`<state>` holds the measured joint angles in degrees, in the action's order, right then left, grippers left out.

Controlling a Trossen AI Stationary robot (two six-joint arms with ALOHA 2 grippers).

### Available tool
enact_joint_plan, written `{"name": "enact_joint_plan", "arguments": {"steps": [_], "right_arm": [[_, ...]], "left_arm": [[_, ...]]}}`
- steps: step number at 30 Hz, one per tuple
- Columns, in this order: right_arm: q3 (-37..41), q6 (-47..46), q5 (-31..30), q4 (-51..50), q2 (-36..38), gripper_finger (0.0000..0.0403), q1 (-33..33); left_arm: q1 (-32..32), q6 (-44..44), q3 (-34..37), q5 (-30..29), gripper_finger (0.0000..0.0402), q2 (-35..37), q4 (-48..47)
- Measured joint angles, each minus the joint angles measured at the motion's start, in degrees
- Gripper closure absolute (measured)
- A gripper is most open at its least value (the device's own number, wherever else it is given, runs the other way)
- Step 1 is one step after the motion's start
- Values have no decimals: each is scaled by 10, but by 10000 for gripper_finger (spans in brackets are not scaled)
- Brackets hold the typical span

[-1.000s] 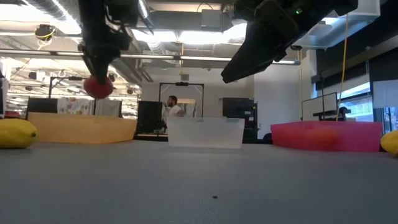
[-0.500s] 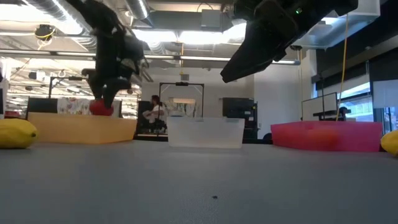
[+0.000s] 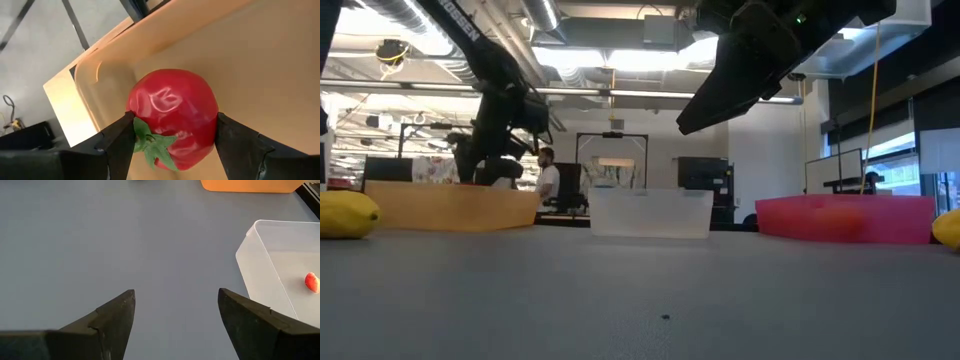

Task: Sort produce into baskets
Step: Put the tomato into the orange bin, then put the lemon into the pink bin

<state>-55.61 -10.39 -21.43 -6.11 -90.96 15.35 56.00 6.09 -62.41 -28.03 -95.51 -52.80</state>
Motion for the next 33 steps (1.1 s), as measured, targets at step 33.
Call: {"name": "enact_joint_plan", "arguments": {"steps": [33], "right_arm": [[0, 1, 0, 3, 0, 121, 0]], "left_arm": [[-14, -28, -3, 40, 107, 85, -13]]}}
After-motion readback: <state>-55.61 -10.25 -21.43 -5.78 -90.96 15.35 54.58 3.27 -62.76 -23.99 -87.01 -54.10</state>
